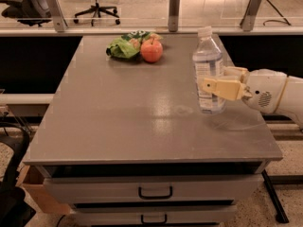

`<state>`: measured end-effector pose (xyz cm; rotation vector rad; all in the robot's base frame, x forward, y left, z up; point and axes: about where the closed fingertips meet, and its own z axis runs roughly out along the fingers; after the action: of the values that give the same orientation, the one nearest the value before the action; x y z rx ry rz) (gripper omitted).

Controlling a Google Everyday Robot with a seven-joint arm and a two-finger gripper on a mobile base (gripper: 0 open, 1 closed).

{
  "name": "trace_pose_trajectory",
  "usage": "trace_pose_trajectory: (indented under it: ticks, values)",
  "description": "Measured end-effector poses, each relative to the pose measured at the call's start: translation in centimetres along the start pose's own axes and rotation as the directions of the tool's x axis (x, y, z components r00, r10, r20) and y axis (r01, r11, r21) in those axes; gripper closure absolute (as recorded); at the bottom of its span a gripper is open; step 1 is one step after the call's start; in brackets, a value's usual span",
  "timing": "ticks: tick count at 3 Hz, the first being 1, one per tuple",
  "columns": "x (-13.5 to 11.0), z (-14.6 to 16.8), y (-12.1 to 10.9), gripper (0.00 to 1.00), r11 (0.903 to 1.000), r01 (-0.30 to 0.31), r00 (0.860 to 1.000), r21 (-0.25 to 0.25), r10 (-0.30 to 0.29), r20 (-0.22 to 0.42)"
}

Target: Place blue plastic bottle upright

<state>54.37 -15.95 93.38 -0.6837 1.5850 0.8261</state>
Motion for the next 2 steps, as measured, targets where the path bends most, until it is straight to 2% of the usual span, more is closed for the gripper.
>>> trace_pose_trajectory:
  ticks: [1,2]
  values:
    - [-0.5,-2.9,1.0,1.00,0.9927,0.101,0.993,0.066,-0.104,0.051]
    - [-0.1,-3.1,2.2,1.00,0.9873,0.145,0.977,0.065,-0.153,0.149]
